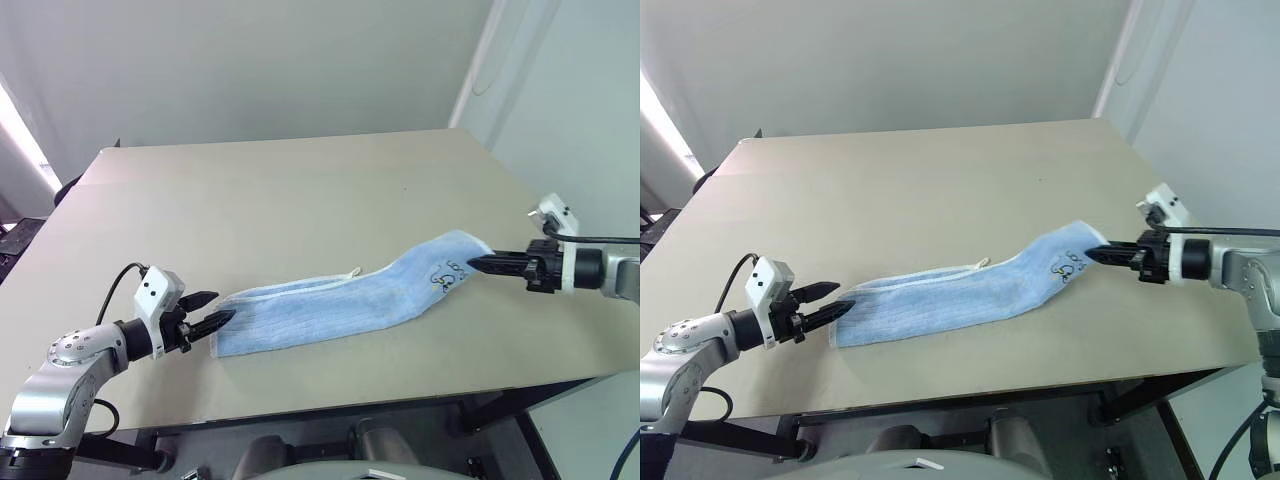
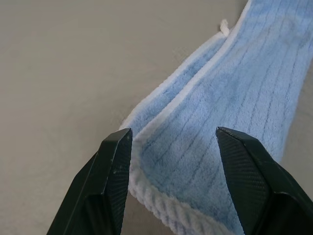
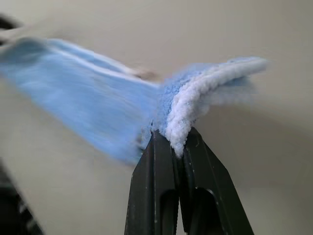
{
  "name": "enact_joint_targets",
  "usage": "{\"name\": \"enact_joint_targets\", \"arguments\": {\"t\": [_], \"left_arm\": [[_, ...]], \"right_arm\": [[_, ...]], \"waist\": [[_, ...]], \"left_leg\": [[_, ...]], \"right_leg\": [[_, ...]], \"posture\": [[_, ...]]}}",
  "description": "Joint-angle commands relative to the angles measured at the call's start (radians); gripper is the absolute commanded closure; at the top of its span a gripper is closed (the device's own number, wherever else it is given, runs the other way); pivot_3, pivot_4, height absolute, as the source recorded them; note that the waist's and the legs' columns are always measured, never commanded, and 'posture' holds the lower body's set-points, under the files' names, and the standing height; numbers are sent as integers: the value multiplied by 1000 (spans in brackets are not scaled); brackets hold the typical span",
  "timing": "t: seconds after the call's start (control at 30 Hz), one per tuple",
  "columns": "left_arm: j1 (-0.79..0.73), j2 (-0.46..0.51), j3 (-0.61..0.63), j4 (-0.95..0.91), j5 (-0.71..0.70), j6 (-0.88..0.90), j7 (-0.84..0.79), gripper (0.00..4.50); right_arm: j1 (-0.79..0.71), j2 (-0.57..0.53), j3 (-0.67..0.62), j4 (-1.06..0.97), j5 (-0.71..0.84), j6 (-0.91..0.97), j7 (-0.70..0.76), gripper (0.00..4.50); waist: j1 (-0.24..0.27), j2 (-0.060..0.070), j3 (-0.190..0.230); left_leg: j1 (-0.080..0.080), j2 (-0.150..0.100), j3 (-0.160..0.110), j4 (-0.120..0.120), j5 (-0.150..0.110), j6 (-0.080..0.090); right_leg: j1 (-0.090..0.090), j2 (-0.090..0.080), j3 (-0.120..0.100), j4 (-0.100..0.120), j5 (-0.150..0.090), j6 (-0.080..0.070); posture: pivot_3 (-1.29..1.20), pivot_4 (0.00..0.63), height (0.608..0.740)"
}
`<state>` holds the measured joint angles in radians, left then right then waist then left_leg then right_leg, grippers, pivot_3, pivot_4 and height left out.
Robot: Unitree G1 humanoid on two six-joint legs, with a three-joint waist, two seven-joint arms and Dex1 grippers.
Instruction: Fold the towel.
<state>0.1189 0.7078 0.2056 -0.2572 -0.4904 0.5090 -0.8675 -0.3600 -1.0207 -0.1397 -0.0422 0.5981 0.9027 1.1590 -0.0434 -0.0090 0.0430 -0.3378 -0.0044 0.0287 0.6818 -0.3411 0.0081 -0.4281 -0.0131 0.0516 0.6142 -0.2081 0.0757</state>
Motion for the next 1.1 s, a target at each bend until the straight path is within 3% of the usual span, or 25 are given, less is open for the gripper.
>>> {"name": "enact_joint_targets", "arguments": {"t": [0.03,0.3,0.5,0.73,0.87,0.97,1.1], "left_arm": [[4,3,0,-32,3,-12,3,1616],[25,6,-7,-64,-6,13,10,1616],[16,7,-27,-64,11,13,18,1616],[14,0,-46,-69,20,7,30,1616],[12,0,-43,-59,23,4,30,1616],[15,0,-37,-59,16,5,28,1616],[24,1,-35,-59,19,2,28,1616]], "right_arm": [[16,13,7,-176,60,17,3,4484],[-9,125,173,-301,78,46,-46,4484],[-67,251,318,-259,-2,11,-111,4484],[-96,371,520,-166,-197,-49,-211,4484],[-104,422,522,-126,-217,-64,-230,4484],[-102,431,503,-131,-202,-81,-200,3798],[-89,410,433,-176,-115,-66,-123,2434]], "waist": [[2,0,0],[2,-4,1],[1,-3,2],[1,-4,1],[1,-4,1],[1,-4,1],[1,-4,1]], "left_leg": [[-1,0,0,0,0,0],[-1,-1,1,1,0,0],[-1,-1,0,0,0,0],[-1,-1,1,1,0,0],[-1,-1,1,0,0,0],[-1,-1,1,0,0,0],[-1,-1,0,0,0,0]], "right_leg": [[0,0,0,0,0,0],[0,-6,0,-2,0,0],[0,-4,0,-1,0,0],[0,-5,0,-1,0,-1],[-1,-6,-1,-1,0,-1],[-1,-6,-1,-1,3,-5],[0,-5,-1,-1,3,-4]], "posture": [[0,0,740],[0,0,740],[0,0,740],[0,0,740],[0,0,740],[0,0,740],[0,0,740]]}}
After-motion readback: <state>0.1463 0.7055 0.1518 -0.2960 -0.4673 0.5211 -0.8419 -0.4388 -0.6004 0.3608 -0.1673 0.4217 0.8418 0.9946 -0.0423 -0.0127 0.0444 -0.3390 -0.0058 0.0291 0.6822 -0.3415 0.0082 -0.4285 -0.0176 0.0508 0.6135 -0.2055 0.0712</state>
